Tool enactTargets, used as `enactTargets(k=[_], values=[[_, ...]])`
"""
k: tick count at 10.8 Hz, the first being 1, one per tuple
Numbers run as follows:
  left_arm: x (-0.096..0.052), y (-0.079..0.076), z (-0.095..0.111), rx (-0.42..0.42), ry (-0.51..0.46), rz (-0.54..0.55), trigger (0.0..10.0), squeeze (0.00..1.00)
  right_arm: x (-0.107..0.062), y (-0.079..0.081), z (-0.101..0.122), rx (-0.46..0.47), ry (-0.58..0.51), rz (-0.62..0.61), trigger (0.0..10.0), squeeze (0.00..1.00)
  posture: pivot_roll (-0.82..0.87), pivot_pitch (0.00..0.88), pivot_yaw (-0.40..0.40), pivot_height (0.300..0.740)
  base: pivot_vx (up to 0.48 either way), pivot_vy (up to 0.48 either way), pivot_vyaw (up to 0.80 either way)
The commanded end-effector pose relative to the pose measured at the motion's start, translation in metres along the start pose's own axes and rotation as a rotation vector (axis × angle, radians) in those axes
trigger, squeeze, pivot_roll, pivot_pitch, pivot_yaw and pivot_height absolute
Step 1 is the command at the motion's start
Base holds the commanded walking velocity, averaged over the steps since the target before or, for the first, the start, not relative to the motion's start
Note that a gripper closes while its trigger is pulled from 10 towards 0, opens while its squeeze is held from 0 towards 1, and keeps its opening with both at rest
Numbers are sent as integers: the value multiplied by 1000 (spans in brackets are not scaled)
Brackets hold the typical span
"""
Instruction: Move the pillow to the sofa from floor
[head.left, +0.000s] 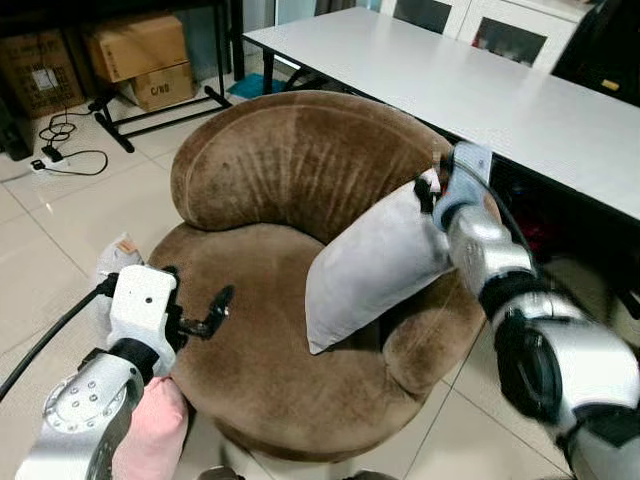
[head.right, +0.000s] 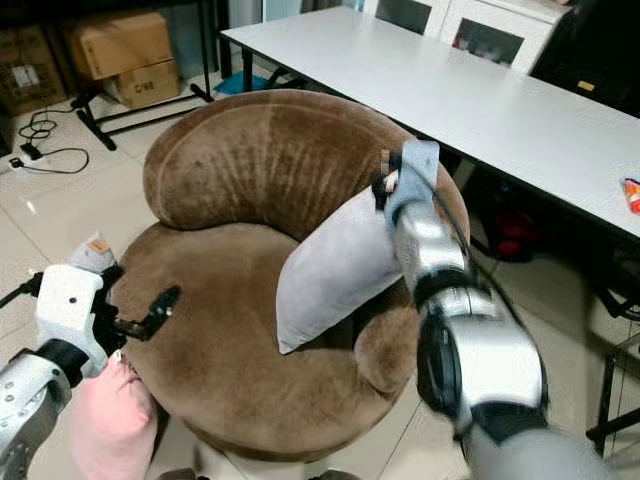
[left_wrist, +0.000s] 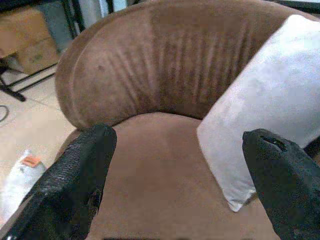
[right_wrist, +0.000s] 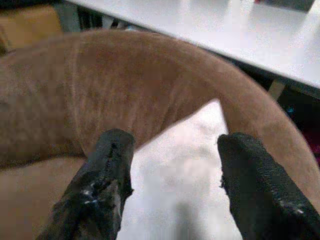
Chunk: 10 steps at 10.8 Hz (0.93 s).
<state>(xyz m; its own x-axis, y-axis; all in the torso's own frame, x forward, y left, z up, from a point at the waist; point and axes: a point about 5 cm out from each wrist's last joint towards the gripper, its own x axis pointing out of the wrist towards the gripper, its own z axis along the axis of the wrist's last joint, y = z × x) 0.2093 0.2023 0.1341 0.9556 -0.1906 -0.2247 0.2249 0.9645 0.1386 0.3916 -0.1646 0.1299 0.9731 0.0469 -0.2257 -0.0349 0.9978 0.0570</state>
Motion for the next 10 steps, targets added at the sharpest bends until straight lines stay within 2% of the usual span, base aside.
enactTargets(k=[1,2,3,5,7,10], values=[[1,1,1,16,-20,56,10000,0,-8,0,-12,-21,-2,60,10000,0,6,0,-96,740,0,0,0],[2,1,-1,25,-24,124,10000,0,-34,10,-39,-85,13,121,10000,0,-3,0,-101,740,0,0,0],[1,-2,-2,37,-27,155,10000,0,-59,22,-52,-95,17,163,10000,0,3,0,-112,740,0,0,0],[-4,-2,-7,14,-9,203,10000,0,-81,31,-66,-115,32,166,10000,0,16,0,-124,740,0,0,0],[-4,-2,-10,13,-6,213,10000,0,-92,31,-64,-59,74,108,10000,0,23,0,-118,740,0,0,0],[4,-1,-6,27,-38,215,10000,0,-91,36,-54,-77,76,128,10000,0,6,0,-100,740,-270,0,0]])
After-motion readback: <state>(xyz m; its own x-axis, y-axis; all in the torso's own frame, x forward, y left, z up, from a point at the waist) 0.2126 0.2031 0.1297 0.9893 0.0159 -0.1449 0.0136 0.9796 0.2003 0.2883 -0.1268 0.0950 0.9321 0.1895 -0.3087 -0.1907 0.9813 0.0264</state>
